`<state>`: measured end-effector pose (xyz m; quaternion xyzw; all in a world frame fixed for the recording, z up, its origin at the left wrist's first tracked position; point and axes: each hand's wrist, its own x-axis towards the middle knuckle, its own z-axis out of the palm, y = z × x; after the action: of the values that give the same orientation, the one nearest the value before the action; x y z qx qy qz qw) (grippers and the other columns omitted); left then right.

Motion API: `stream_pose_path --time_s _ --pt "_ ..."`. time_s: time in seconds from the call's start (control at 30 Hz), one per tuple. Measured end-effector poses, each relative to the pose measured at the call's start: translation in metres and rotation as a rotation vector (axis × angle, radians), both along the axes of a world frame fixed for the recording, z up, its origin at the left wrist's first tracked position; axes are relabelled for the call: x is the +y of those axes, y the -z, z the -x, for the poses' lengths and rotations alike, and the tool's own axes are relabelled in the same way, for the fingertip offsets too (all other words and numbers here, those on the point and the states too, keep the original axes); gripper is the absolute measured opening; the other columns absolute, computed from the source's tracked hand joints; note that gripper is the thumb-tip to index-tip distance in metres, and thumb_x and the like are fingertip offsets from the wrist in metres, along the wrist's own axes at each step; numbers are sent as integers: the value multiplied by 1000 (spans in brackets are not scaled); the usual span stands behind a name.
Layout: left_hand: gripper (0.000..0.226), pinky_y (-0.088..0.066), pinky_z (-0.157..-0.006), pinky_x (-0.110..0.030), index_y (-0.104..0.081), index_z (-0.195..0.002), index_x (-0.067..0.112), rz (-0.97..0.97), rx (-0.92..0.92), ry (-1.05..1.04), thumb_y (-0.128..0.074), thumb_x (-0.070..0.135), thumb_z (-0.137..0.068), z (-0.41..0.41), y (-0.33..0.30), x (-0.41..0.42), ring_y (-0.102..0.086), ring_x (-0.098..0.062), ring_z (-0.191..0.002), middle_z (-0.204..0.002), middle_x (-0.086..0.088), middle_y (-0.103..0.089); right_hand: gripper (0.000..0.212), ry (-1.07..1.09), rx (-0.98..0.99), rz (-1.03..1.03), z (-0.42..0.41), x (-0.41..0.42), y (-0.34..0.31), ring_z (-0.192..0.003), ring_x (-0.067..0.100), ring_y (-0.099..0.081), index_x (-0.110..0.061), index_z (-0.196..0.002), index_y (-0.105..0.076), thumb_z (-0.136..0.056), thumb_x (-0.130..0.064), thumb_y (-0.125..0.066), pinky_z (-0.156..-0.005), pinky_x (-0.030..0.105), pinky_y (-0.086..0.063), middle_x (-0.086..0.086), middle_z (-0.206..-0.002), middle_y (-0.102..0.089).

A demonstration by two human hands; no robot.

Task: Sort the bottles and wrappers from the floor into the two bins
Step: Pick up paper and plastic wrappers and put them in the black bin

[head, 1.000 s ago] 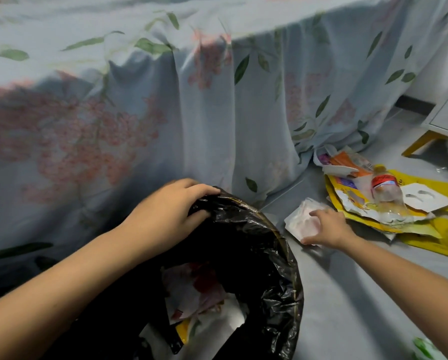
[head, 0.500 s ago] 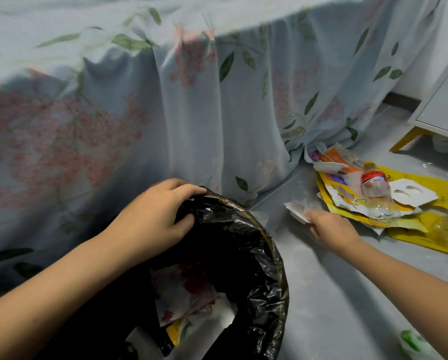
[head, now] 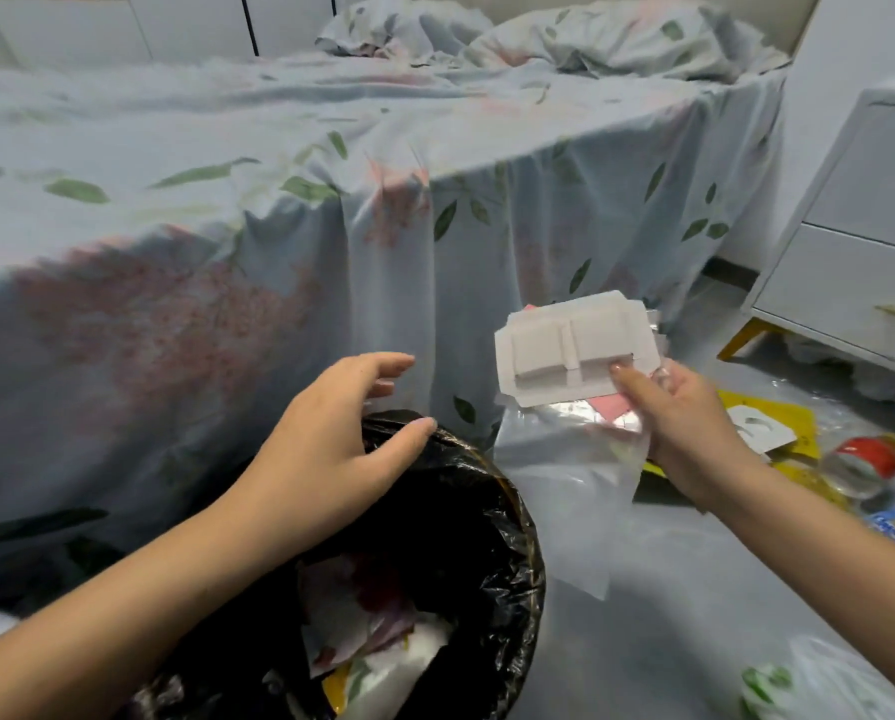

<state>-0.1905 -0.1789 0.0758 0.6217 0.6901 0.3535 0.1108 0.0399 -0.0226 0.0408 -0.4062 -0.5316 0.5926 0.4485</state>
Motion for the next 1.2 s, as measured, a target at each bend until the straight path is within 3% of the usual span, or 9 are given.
stream_pose_path --time_s 0.17,0.3,0.43,0.63,0.73,0.87,1.0,1.1,1.2 --pt "80 -52 -93 -31 -53 -123 28 -102 -489 -165 -68 63 -53 1 -25 -9 -64 0 -102 -111 13 -65 9 -229 108 33 27 -38 -45 -78 24 -66 -11 -93 -64 -86 -16 -62 -74 40 -57 10 -86 -72" --pt "51 -54 -90 -44 -68 -108 18 -53 -750 -126 -83 40 -64 -1 -40 -18 -71 -17 -97 -102 1 -75 36 -411 46 -14 43 -62 -55 -81 24 -67 -13 -91 -71 -64 -36 -77 -77 43 -56 14 -91 -72" --pt "39 -59 -67 -28 -72 -101 10 -15 -980 -125 -73 26 -65 5 -37 -21 -73 -19 -87 -97 -6 -76 33 -487 46 25 51 -67 -52 -86 21 -68 -14 -96 -73 -69 -34 -69 -80 38 -56 12 -99 -73" --pt "36 -58 -60 -23 -72 -99 10 -39 -985 -245 -72 24 -67 29 -31 -26 -74 -16 -80 -92 -4 -77 32 -555 -40 82 52 -65 -44 -85 23 -72 -6 -102 -71 -71 -12 -70 -68 27 -59 14 -98 -74" --pt "37 -59 -57 -24 -70 -97 10 -48 -1053 -315 -71 24 -63 41 -32 -31 -73 -14 -69 -86 -3 -77 32 -446 -80 71 49 -59 -38 -82 23 -72 -6 -100 -71 -69 -11 -72 -67 25 -58 13 -93 -75" --pt "48 -55 -48 -20 -68 -98 11 -74 -1154 -308 -74 28 -54 50 -37 -43 -71 -11 -60 -80 -1 -77 14 -278 -24 84 41 -53 -39 -67 13 -70 -11 -84 -72 -75 0 -68 -64 24 -58 5 -76 -75" --pt "42 -55 -48 -20 -69 -97 11 -68 -1216 -238 -72 27 -58 47 -38 -53 -71 -10 -61 -83 -3 -76 25 -160 59 67 34 -48 -47 -72 12 -70 -8 -95 -70 -71 -4 -70 -66 22 -59 3 -80 -75" --pt "56 -57 -55 -23 -75 -95 15 -98 -1124 -136 -88 34 -44 49 -39 -62 -73 -13 -71 -95 -4 -76 20 -76 135 52 29 -47 -58 -73 11 -70 -8 -97 -69 -78 -3 -68 -67 24 -59 1 -80 -74" --pt "66 -56 -57 -19 -75 -94 27 -94 -839 -60 -91 45 -32 55 -40 -70 -73 -9 -76 -93 0 -77 15 -36 199 42 26 -46 -65 -66 6 -69 -8 -95 -68 -83 0 -63 -60 22 -58 -6 -70 -73"
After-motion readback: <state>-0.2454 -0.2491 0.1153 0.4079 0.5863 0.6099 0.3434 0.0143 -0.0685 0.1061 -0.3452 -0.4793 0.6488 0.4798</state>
